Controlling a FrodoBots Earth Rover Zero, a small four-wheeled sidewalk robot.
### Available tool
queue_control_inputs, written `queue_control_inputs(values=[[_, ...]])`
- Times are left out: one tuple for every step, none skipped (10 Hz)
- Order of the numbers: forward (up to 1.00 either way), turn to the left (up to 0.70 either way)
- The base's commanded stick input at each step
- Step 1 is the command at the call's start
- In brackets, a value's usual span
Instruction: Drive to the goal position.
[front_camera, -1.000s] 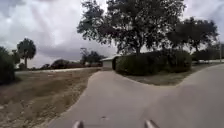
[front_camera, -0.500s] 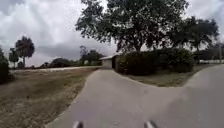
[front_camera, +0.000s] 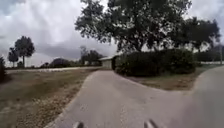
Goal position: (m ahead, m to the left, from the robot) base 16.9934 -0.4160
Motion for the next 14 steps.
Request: queue_control_inputs(values=[[0.7, 0.0], [0.7, 0.0], [0.7, 0.0], [0.78, 0.0], [0.85, 0.0], [0.85, 0.0], [0.85, 0.0], [0.85, 0.07], [0.85, 0.19], [0.85, 0.28], [0.85, 0.22], [0.85, 0.02], [0.85, 0.0], [0.85, 0.0]])
